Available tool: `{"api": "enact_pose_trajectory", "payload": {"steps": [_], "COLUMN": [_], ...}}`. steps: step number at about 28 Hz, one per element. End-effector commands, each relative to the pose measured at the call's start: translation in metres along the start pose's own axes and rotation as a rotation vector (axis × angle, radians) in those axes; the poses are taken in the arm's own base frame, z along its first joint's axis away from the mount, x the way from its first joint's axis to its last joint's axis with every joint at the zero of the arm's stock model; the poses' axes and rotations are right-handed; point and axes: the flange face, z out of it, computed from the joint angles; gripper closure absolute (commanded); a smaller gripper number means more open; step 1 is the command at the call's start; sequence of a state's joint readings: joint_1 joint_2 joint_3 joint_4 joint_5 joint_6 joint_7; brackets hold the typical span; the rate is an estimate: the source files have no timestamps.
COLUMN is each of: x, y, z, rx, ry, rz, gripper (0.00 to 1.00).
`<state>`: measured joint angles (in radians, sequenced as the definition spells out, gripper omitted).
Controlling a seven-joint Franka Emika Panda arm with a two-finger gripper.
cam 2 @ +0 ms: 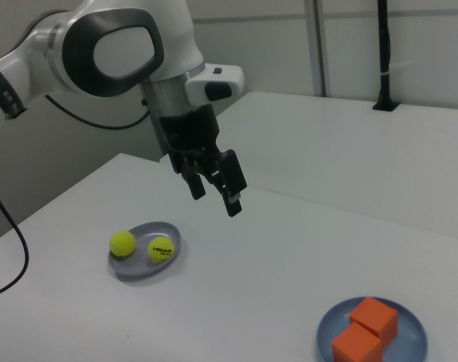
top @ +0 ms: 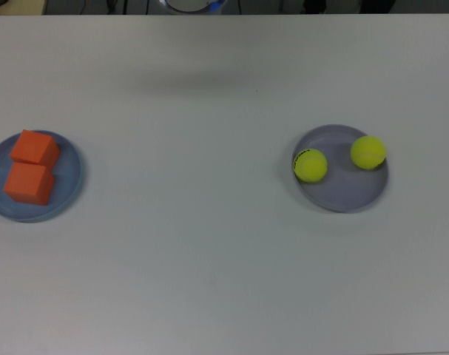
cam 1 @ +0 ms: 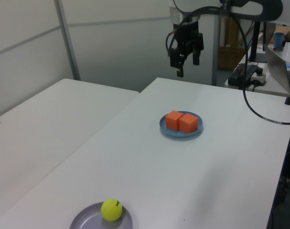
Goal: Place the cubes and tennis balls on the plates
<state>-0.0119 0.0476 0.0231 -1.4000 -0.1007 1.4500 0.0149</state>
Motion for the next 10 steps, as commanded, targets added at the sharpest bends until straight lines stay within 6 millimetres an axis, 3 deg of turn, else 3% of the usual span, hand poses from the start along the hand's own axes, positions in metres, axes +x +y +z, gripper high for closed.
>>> {"api": "enact_pose_trajectory", "payload": {"steps": [1,10], "x": [-0.008,-0.009], "y": [0.007,0.027], "z": [-0.002,0.0], "rx": [0.026,0.02], "ry": [-0.007,-0.01], "rz": [-0.022,-0.037], "gripper": [0.0,0.0]}}
